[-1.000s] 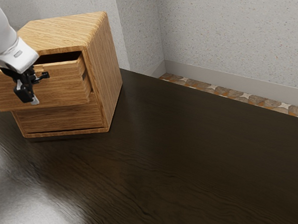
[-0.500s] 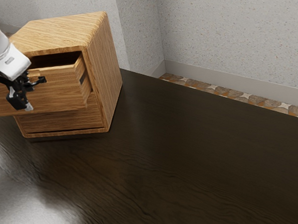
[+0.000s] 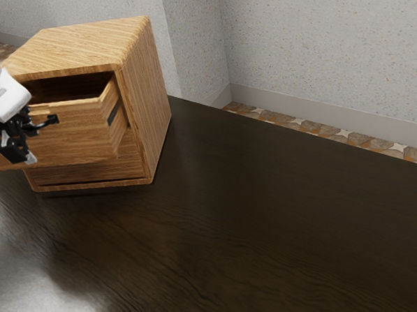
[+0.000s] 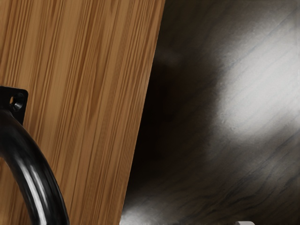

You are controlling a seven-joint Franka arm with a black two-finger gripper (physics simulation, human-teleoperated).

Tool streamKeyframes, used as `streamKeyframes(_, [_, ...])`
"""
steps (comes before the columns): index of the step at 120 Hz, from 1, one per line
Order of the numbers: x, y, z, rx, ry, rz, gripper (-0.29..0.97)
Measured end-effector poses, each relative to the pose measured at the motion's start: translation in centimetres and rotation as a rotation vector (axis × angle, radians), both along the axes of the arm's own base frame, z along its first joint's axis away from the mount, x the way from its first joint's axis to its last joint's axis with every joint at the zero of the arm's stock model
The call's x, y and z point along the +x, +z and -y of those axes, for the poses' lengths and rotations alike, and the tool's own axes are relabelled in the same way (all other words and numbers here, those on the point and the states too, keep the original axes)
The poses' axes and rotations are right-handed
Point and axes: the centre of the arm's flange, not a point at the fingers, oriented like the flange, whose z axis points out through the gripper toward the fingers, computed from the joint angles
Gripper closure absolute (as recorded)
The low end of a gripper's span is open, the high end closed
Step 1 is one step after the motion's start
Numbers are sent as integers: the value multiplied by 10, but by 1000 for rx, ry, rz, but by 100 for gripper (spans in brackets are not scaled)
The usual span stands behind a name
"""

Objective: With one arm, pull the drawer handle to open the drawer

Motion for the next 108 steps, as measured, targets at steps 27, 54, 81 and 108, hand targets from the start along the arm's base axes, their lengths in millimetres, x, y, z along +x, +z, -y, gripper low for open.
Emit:
streamKeyframes(27, [-16,5,11,5,0,9,28])
streamKeyframes(54, [-30,7,25,1,-8,20,24])
streamKeyframes(81, [-45,5,36,-9,-16,28,23])
streamKeyframes(108, [-59,9,51,-9,-22,41,36])
